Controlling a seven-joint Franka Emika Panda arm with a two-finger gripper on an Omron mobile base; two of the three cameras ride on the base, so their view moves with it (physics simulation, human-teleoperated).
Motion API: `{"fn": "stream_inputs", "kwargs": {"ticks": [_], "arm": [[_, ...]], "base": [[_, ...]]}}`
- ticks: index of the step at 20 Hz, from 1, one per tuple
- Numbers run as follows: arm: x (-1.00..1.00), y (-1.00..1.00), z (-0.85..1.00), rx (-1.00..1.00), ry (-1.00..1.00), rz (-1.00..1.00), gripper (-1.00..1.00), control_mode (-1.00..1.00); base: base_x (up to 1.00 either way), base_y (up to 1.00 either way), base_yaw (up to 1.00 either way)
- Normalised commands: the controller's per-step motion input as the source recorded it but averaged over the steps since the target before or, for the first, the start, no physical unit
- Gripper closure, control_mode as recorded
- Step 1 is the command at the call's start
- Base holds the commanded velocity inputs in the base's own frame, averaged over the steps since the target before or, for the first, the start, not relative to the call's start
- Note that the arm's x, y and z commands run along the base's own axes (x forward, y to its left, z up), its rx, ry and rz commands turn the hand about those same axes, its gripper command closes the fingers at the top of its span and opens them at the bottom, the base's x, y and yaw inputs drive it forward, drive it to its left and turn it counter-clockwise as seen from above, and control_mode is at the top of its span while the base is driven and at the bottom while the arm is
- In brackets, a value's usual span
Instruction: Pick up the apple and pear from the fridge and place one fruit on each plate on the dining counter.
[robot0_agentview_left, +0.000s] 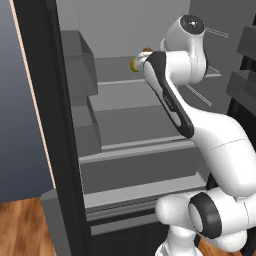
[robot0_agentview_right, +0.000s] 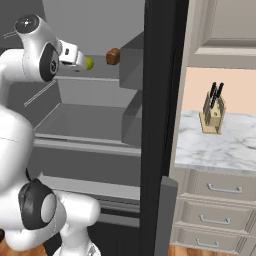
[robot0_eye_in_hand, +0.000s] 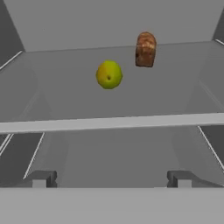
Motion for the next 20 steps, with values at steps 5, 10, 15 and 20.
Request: {"fn": "stream_inputs", "kwargs": {"ticks": [5,10,15,20], "arm": [[0.85,0.00,0.00,0.01,0.02,0.00,-1.00,-1.00],[0.80,0.02,-0.14,0.00,0.14,-0.01,-1.00,-1.00],[0.52,0.17,-0.09,0.00,0.07,0.00,-1.00,-1.00],[0.58,0.16,-0.06,0.00,0.03,-0.05,-1.00,-1.00]], "base": [[0.00,0.00,0.00],[0.00,0.00,0.00],[0.00,0.00,0.00],[0.00,0.00,0.00]]}}
